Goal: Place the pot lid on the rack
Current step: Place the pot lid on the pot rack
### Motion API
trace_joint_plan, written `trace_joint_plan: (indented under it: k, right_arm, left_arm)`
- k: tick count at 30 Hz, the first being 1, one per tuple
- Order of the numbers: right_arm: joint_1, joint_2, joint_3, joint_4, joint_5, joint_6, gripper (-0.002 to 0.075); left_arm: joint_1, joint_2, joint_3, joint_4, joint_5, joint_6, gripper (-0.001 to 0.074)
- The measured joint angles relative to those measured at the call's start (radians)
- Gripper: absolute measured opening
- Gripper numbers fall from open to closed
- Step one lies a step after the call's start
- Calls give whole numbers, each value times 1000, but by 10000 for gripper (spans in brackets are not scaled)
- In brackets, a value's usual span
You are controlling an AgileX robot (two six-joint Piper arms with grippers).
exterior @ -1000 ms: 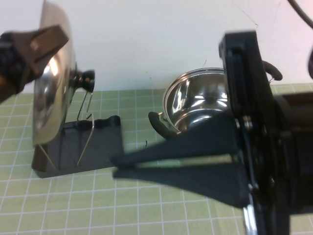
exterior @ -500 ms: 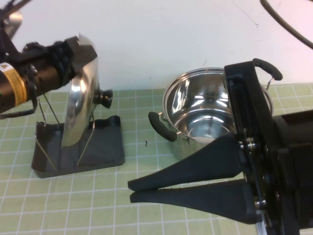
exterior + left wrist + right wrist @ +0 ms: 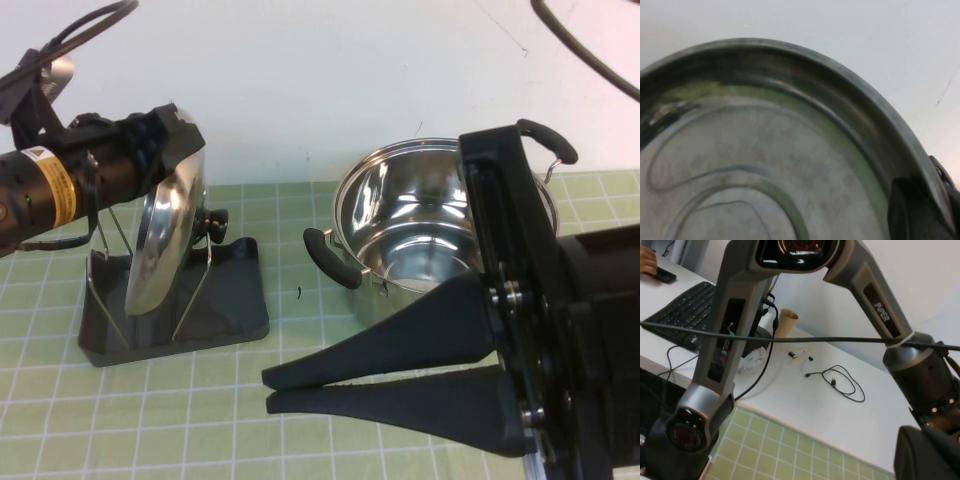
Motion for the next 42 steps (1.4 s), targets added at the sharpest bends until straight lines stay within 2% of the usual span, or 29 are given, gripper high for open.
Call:
trace_joint_plan:
  k: [3, 5, 6, 12, 14, 16, 27, 35, 39, 42]
  right_arm:
    - [0, 0, 0, 0, 0, 0, -1]
    - [0, 0, 0, 0, 0, 2, -1]
    - [0, 0, 0, 0, 0, 2, -1]
    - [0, 0, 0, -2, 0, 2, -1]
    - [0, 0, 0, -2, 0, 2, -1]
    - [0, 0, 0, -4, 3, 2, -1]
    - [0, 0, 0, -10, 45, 4, -1]
    - [0, 0, 0, -12, 95, 5, -1]
    - [0, 0, 0, -12, 139, -13, -1]
    - [0, 0, 0, -12, 188, -45, -1]
  left_arm:
    - [0, 3, 0, 18, 21, 4, 16]
    - [0, 6, 0, 41, 26, 9, 65]
    - [0, 6, 0, 50, 26, 9, 100]
    - [0, 6, 0, 79, 22, 11, 437]
    - [4, 6, 0, 84, 19, 7, 499]
    - [17, 6, 0, 90, 8, -6, 524]
    - [159, -20, -1, 202, -119, -144, 543]
    - [230, -95, -1, 386, -227, -220, 539]
    - [266, -185, -1, 408, -239, -190, 483]
    - [281, -276, -1, 409, -201, -137, 398]
